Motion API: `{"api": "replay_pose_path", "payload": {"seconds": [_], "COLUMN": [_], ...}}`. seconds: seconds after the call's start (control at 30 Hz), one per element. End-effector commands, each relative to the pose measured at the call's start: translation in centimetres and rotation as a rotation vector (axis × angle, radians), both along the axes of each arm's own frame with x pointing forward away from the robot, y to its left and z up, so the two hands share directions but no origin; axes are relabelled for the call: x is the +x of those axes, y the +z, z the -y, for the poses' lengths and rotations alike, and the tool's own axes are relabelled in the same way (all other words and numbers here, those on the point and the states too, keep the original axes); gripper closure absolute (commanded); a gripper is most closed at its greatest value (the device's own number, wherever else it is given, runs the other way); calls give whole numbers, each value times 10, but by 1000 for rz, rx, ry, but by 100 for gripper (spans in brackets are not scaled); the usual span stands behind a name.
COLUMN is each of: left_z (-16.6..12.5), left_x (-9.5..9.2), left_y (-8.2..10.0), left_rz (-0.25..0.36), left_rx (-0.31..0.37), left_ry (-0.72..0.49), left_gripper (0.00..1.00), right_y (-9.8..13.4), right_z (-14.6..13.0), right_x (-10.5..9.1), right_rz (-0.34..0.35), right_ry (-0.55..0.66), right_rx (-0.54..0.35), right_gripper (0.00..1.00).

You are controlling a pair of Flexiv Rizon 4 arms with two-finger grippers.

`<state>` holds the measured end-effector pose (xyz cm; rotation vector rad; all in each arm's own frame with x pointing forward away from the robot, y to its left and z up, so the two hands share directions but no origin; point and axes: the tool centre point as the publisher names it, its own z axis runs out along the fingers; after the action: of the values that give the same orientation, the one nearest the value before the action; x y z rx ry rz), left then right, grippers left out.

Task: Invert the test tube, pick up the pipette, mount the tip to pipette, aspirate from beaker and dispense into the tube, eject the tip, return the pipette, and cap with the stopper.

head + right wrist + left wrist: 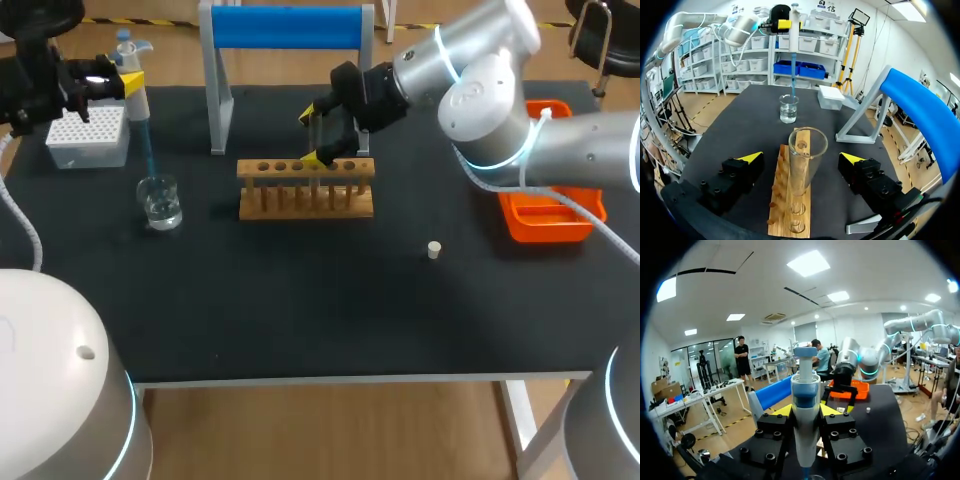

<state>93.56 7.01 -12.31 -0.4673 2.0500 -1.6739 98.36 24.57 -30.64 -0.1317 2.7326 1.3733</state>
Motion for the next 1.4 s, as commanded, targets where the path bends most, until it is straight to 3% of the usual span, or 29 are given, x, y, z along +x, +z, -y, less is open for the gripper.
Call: {"api": "replay_pose_path", "payload": {"seconds": [0.03,0.1,0.4,0.7,1.07,1.4], "left_z": [8,14,64,119,167,202], "left_x": [-7,-8,-9,3,26,35], "left_y": [25,36,88,123,145,149], "left_rz": [-18,-37,-13,-28,-23,-20], "left_rx": [31,49,39,40,30,-1], "left_ry": [-7,-13,-100,-179,-248,-314], "left_gripper": [100,100,100,100,100,100], "right_y": [1,1,1,1,1,1], "right_z": [1,1,1,1,1,1], "right_x": [0,0,0,0,0,0], "right_rz": [0,0,0,0,0,0], "right_ry": [0,0,0,0,0,0], "right_rx": [-2,-2,-2,-2,-2,-2], "right_gripper": [0,0,0,0,0,0]}}
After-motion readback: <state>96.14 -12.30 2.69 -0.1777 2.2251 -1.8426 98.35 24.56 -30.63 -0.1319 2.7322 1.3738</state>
